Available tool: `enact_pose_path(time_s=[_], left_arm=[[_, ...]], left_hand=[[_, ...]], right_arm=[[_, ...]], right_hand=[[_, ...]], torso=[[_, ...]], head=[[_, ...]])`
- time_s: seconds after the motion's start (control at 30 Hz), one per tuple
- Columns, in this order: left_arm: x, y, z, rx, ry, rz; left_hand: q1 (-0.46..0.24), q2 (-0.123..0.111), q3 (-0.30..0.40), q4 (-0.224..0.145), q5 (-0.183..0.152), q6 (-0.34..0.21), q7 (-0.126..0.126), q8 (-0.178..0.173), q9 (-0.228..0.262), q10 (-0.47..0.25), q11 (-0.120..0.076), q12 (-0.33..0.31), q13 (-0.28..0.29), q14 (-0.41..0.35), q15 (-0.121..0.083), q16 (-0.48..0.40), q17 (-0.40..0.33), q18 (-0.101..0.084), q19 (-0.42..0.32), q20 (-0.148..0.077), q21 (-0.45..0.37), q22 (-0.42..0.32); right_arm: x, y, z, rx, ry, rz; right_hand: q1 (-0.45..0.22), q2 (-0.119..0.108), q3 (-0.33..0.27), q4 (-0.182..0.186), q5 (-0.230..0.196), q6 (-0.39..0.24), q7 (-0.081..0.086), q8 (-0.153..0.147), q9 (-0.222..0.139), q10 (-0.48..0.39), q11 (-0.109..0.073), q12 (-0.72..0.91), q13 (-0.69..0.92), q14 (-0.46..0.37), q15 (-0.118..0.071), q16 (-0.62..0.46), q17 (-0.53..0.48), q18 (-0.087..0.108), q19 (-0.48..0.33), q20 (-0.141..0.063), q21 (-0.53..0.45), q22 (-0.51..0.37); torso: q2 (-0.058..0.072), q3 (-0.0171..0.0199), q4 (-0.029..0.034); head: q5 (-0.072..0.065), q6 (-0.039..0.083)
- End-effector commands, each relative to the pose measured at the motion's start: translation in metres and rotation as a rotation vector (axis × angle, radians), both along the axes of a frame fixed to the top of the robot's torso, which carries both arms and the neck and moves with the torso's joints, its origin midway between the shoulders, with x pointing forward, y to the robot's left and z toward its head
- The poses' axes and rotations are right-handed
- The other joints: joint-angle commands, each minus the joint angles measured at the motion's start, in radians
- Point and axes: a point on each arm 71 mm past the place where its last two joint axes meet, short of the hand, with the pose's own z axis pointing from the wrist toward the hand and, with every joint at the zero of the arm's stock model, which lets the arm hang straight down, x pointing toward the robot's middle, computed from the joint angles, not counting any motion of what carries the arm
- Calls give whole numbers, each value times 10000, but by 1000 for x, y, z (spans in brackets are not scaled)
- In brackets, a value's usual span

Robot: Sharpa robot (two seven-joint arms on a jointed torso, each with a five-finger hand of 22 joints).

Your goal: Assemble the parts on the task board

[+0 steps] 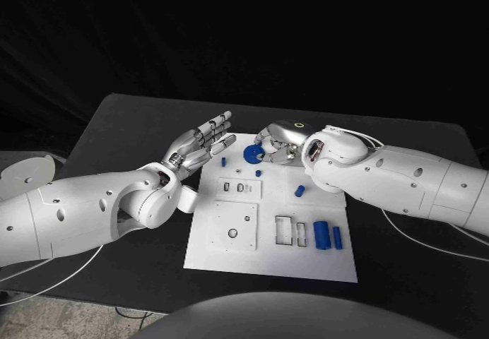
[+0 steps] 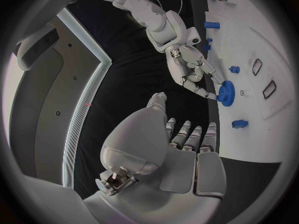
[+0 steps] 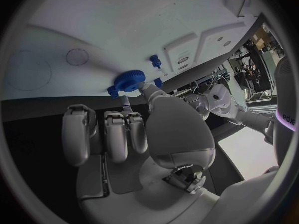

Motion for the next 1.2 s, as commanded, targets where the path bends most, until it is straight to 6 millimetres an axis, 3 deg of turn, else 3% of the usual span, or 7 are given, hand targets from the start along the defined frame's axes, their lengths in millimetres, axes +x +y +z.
enact_pose_path(time_s=[0.03,0.27,0.63,0.8,0.97,1.2], left_arm=[[0,-2,1,-118,-85,-82],[0,0,1,-110,-82,-45],[-1,1,2,-143,-66,6],[-1,2,2,-151,-84,26],[-2,3,2,-152,-96,44],[-1,3,2,-151,-115,62]], left_hand=[[83,-21,-8,-63,31,34,56,68,13,27,67,49,12,-2,20,55,9,35,50,-11,35,3],[82,-22,-6,-66,31,32,59,68,13,29,74,52,13,2,22,58,10,35,54,-10,38,5],[81,-23,-5,-69,32,38,61,69,14,31,79,54,13,5,22,60,11,35,59,-9,43,7],[81,-23,-5,-69,32,38,61,69,14,31,79,54,13,5,22,60,11,35,59,-9,43,7],[81,-23,-5,-69,32,38,61,69,14,31,79,54,13,5,22,60,11,35,59,-9,43,7],[79,-27,-5,-71,34,45,64,70,15,34,85,59,14,5,22,61,11,35,66,-6,49,9]], right_arm=[[-1,0,0,27,-38,137],[0,-1,1,200,-117,145],[0,-14,4,535,-368,-4],[-1,-30,6,766,-524,-178],[-7,-54,10,917,-627,-455],[-20,-93,17,896,-657,-915]], right_hand=[[-44,-59,-64,2,-77,-207,-54,-41,-68,1048,-118,39,2631,1044,-71,34,2635,174,48,-98,-51,2009],[-13,-22,-118,-18,-221,-537,-190,-36,-206,1048,-223,39,2631,1044,-153,34,2635,185,25,-167,-104,1997],[217,67,-48,-170,-20,-501,-154,55,-282,1048,-232,39,2631,1044,-181,34,2635,181,31,-216,-110,2001],[249,106,-47,-172,-36,-168,-58,175,-267,1048,-163,39,2631,1044,-136,34,2635,170,51,-192,-86,2011],[261,112,-63,-157,-62,155,1,281,-239,1048,-121,39,2631,1044,-106,34,2635,160,87,-166,-42,2025],[296,95,-80,-157,-122,352,27,323,-226,1048,-109,39,2631,1044,-104,34,2635,152,130,-159,-1,2036]], torso=[[-3,5,-8],[5,6,-9],[-5,-4,-24],[-2,-1,1],[-21,-5,-42],[-19,18,-41]], head=[[6,1],[-19,1],[33,1],[36,1],[55,1],[13,1]])
